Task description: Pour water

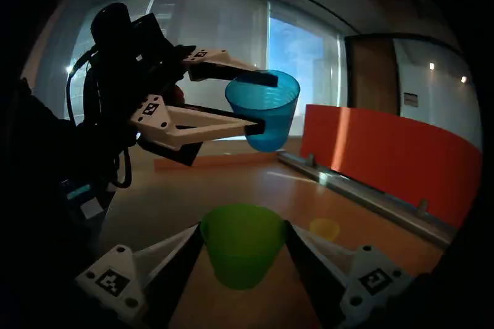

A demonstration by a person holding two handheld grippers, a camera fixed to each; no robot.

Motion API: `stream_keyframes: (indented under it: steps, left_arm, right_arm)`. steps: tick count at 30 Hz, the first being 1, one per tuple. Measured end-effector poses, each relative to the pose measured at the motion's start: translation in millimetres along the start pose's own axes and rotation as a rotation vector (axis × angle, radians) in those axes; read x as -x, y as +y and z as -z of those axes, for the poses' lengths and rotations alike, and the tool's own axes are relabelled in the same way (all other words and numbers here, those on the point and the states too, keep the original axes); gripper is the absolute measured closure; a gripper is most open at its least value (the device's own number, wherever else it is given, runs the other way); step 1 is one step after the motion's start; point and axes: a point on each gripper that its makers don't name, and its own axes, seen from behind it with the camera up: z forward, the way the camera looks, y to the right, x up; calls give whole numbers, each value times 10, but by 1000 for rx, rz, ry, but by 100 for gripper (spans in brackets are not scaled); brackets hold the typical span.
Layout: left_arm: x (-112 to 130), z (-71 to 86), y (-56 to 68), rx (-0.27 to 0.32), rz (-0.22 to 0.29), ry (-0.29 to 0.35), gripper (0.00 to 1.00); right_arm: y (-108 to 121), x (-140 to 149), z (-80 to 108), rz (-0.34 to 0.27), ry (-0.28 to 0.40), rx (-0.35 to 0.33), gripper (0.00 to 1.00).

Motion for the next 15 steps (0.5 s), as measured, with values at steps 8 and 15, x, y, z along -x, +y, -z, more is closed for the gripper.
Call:
stream_keyframes:
  steps: [8, 15]
  left_arm:
    - [-35, -36, 12, -6, -66, 0, 14]
    - [-49, -79, 8, -14, -103, 0, 14]
  right_arm:
    - [5, 15, 6, -1, 0, 1, 6]
    - [6, 12, 12, 0, 2, 0, 6]
